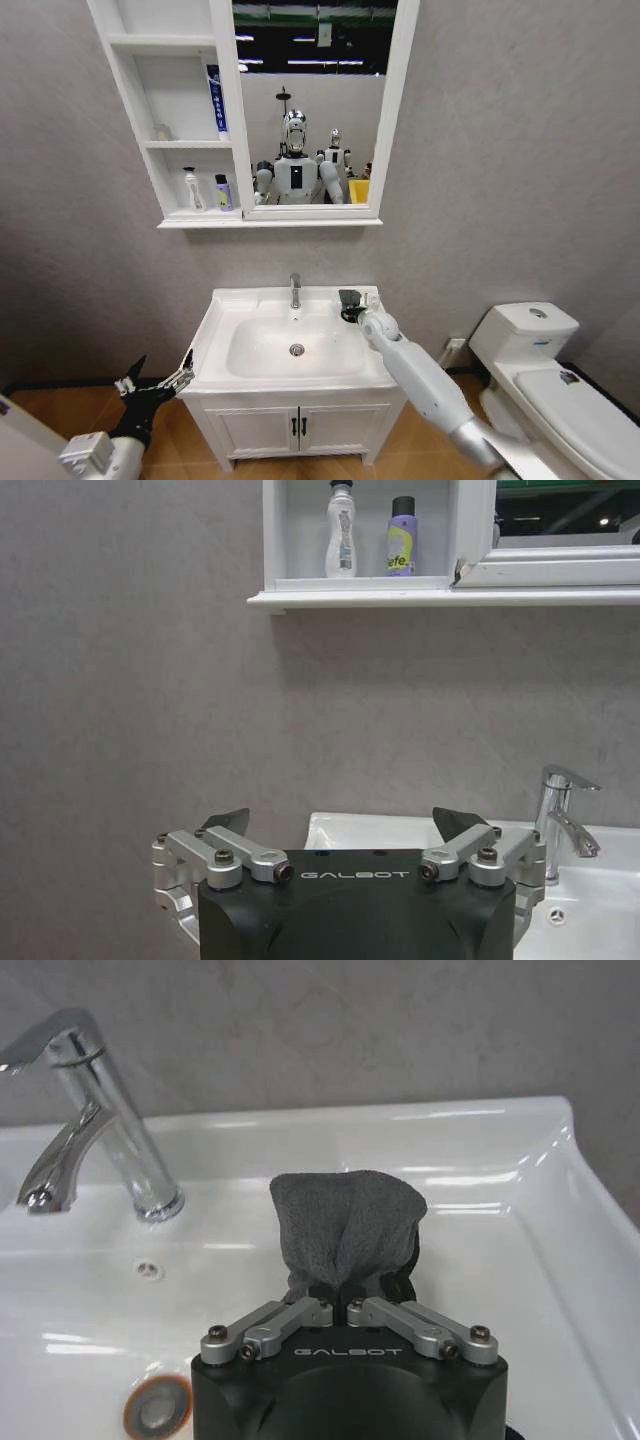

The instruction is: Move facial cleanser and shampoo from washbasin to cabinet, then wipe washbasin with towel.

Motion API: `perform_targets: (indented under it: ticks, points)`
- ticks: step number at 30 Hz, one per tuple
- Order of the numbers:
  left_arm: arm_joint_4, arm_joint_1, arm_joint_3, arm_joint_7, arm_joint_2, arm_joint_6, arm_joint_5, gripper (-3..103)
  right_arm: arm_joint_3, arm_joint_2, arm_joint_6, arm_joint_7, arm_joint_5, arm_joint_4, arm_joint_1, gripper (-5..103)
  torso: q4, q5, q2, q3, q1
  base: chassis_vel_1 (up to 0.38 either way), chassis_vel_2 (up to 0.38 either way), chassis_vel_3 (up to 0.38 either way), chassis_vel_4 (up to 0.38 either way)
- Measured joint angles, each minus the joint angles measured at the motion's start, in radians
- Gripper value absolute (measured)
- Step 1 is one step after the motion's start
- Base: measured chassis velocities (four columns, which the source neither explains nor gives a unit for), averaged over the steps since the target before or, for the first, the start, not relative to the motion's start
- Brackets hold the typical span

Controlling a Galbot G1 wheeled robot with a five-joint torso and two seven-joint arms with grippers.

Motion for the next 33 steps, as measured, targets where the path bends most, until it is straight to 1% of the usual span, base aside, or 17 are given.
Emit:
perform_targets:
  ticks: [1,3,5,6,8,16,20,22,23,25,26,29,30,33]
  points:
    - [0.000,0.000,0.000,0.000,0.000,0.000,0.000,100,-0.013,0.011,-0.009,0.030,0.000,0.020,-0.031,2,0.0001,0.0000,0.000,0.000,0.000,0.000,0.000,0.000,0.000]
    - [0.000,0.000,0.000,0.000,0.000,0.000,0.000,100,-0.018,0.021,-0.009,0.039,-0.006,0.015,-0.045,2,0.0001,0.0000,0.000,0.000,0.000,0.000,0.000,0.000,0.000]
    - [0.000,0.000,0.000,0.000,0.000,0.000,0.000,100,-0.023,0.049,0.005,0.052,-0.033,-0.040,-0.057,2,0.0001,0.0001,0.000,0.000,0.000,0.000,0.000,0.000,0.000]
    - [0.000,0.000,0.000,0.000,0.000,0.000,0.000,100,-0.023,0.049,0.005,0.052,-0.033,-0.040,-0.057,2,0.0001,0.0001,0.000,0.000,0.000,0.000,0.000,0.000,0.000]
    - [0.000,0.000,0.000,0.000,0.000,0.000,0.000,100,-0.026,0.071,0.013,0.063,-0.032,-0.092,-0.053,2,0.0002,0.0001,0.000,0.000,0.000,0.000,0.000,0.000,0.000]
    - [0.000,0.000,0.000,0.000,0.000,0.000,0.000,100,-0.024,0.086,0.016,0.062,-0.036,-0.171,-0.019,2,0.0002,0.0000,0.000,0.000,0.000,0.000,0.000,0.000,0.000]
    - [0.000,0.000,0.000,0.000,0.000,0.000,0.000,100,-0.018,0.098,0.015,0.037,-0.036,-0.220,0.001,2,0.0002,0.0000,0.000,0.000,0.000,0.000,0.000,0.000,0.000]
    - [0.000,0.000,0.000,0.000,0.000,0.000,0.000,100,-0.012,0.116,0.015,0.012,-0.052,-0.275,0.011,2,0.0003,0.0001,0.000,0.000,0.000,0.000,0.000,0.000,0.000]
    - [0.000,0.000,0.000,0.000,0.000,0.000,0.000,100,-0.012,0.116,0.015,0.012,-0.052,-0.275,0.011,2,0.0003,0.0001,0.000,0.000,0.000,0.000,0.000,0.000,0.000]
    - [0.000,0.000,0.000,0.000,0.000,0.000,0.000,100,-0.004,0.134,0.021,-0.023,-0.082,-0.328,0.017,2,0.0005,0.0001,0.000,0.000,0.000,0.000,0.000,0.000,0.000]
    - [0.000,0.000,0.000,0.000,0.000,0.000,0.000,100,-0.004,0.134,0.021,-0.023,-0.082,-0.328,0.017,2,0.0005,0.0001,0.000,0.000,0.000,0.000,0.000,0.000,0.000]
    - [0.000,0.000,0.000,0.000,0.000,0.000,0.000,100,-0.002,0.153,0.039,-0.058,-0.114,-0.370,0.024,2,0.0001,0.0000,0.000,0.000,0.000,0.000,0.000,0.000,0.000]
    - [0.000,0.000,0.000,0.000,0.000,0.000,0.000,100,-0.002,0.153,0.039,-0.058,-0.114,-0.370,0.024,2,0.0001,0.0000,0.000,0.000,0.000,0.000,0.000,0.000,0.000]
    - [0.000,0.000,0.000,0.000,0.000,0.000,0.000,100,-0.010,0.182,0.053,-0.081,-0.128,-0.411,0.039,2,0.0000,-0.0001,0.000,0.000,0.000,0.000,0.000,0.000,0.000]
